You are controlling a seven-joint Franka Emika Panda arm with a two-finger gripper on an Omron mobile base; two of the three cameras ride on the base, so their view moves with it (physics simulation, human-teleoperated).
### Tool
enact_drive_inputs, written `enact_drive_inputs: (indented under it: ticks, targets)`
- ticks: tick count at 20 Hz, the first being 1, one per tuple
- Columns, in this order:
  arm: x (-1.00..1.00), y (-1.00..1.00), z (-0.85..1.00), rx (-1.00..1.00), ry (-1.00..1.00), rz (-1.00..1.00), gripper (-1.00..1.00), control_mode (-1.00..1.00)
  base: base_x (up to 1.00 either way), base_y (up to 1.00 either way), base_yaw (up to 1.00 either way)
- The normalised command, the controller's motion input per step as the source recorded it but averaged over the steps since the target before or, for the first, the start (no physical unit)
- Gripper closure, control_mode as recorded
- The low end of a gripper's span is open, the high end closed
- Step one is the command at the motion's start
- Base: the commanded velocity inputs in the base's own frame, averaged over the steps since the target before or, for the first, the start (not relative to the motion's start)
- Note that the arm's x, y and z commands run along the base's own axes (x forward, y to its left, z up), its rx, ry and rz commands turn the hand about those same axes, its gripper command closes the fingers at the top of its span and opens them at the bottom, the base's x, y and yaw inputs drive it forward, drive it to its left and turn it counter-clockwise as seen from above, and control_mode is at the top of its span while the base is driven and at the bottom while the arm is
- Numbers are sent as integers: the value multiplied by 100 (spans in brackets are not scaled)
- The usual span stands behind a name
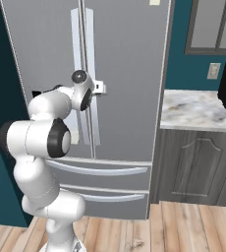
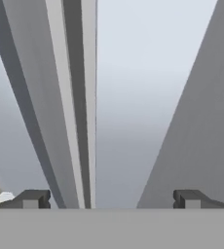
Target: Place one of the steaks on the plate and the other in the bowl. Then place the bowl in the fridge.
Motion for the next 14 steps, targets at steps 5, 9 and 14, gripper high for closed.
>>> enact_drive_inputs:
  ticks: [5,9,14]
  targets:
    - [27,0,0,0,-6,4,100,-100,0,0,0]
    - [27,0,0,0,-6,4,100,-100,0,0,0]
    - [21,0,0,0,-3,2,100,-100,0,0,0]
